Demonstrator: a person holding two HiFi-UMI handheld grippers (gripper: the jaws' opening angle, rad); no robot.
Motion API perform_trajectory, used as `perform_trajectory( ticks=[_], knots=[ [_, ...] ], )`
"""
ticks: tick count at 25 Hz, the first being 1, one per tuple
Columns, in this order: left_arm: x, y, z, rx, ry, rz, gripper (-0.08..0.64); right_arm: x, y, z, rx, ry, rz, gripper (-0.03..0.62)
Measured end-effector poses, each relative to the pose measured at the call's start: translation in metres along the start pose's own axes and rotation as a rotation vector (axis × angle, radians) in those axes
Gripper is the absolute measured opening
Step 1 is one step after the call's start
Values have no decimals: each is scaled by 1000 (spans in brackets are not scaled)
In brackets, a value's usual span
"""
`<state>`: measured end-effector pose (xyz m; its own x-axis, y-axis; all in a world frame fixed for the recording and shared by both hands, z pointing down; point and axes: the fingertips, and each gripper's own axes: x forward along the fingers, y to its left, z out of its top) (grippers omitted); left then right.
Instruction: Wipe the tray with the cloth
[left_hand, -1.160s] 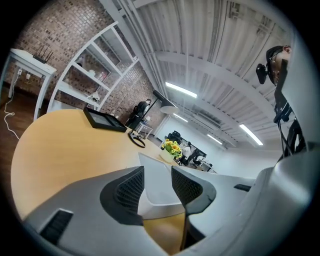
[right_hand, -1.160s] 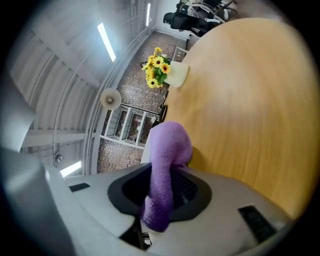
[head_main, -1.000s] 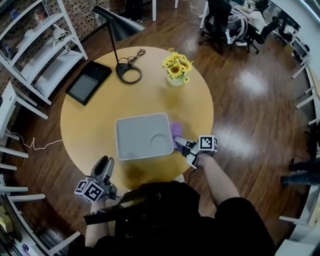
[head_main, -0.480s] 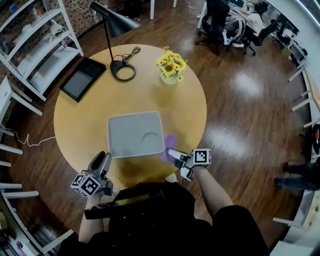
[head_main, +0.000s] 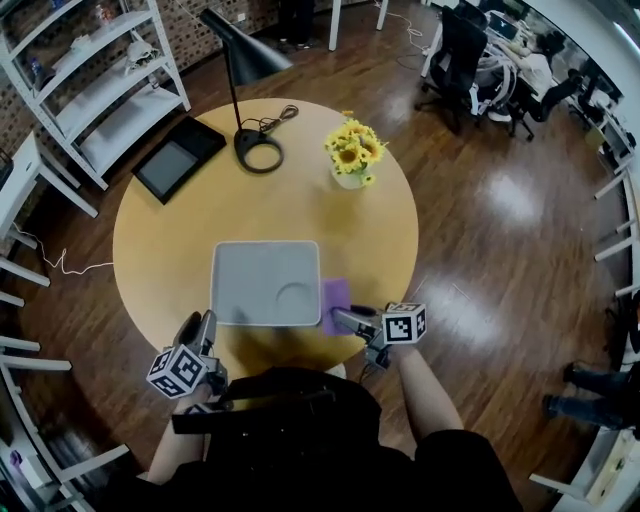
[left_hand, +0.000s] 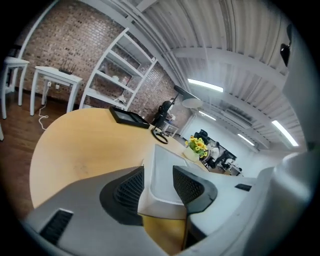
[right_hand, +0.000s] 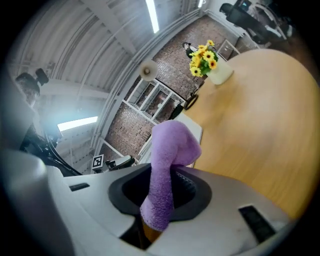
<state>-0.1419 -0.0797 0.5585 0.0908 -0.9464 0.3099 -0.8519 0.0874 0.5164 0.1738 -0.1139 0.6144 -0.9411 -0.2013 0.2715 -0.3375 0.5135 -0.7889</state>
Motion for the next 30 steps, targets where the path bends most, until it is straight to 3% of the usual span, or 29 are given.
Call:
perform_trajectory(
  ticks=[4,7,12,18,23,25,27,30],
  knots=[
    [-7,-11,-10,-99,-26,64,178,-1,-12,83,-164,-8,-47,91],
    [-14,-23,-20,-197,-61,86,178,17,-23,129,-299,60,-76,91],
    [-33,-30,-28,-270,-161,144,178,60,7,184,-474,117,-3,91],
    [-59,-7,-28,-296,-156,102,178,128,49,193,-595,195,31,91],
    [-42,-18,-33,-180,-50,44,178,189,58,199,-594,367,-4,91],
    [-28,-20,-42,-194,-24,65,178,214,53,198,-656,445,5,91],
    [-17,-21,-50,-240,-34,120,195,238,41,199,-778,503,53,91],
    [-9,-25,-66,-345,-92,247,198,258,25,190,-911,573,239,91]
  ],
)
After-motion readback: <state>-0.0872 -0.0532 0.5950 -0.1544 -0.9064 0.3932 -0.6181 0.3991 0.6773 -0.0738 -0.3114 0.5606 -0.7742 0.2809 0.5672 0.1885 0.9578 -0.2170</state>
